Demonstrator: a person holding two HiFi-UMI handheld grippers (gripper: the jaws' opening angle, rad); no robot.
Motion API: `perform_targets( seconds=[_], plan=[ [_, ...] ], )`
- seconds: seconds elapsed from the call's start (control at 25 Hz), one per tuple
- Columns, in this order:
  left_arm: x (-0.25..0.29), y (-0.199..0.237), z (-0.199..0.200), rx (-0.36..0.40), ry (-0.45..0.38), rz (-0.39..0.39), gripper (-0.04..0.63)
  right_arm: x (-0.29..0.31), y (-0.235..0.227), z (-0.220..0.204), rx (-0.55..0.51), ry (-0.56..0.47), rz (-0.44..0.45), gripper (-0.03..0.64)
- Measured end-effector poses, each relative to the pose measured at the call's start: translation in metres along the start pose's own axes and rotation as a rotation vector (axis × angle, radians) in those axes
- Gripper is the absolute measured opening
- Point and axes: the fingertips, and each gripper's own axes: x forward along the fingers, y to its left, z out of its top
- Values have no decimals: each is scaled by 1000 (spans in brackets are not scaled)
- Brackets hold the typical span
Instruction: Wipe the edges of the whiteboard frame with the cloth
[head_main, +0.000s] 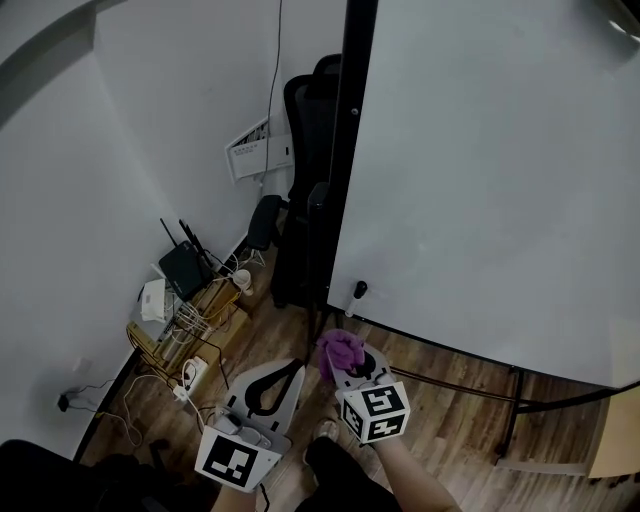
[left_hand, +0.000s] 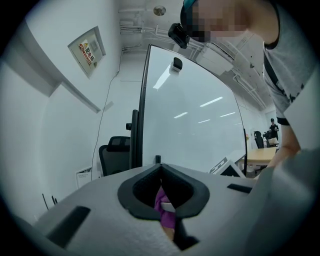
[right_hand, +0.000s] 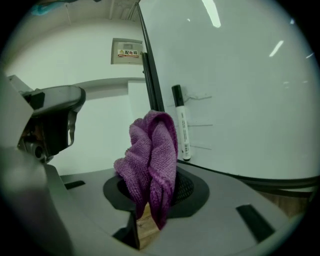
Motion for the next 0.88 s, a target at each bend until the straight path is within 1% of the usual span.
perform_targets(
  seconds=[0.48, 0.68, 0.88],
  plan=[
    [0, 24, -31, -39, 55, 27, 15, 67, -21, -32, 63, 65, -44, 98],
    [2, 28, -38, -42, 71, 31, 17, 84, -33, -41, 94, 94, -69, 95],
    [5, 32, -42, -45, 81, 43, 17, 94, -39, -41, 105, 102, -74, 92]
  ],
)
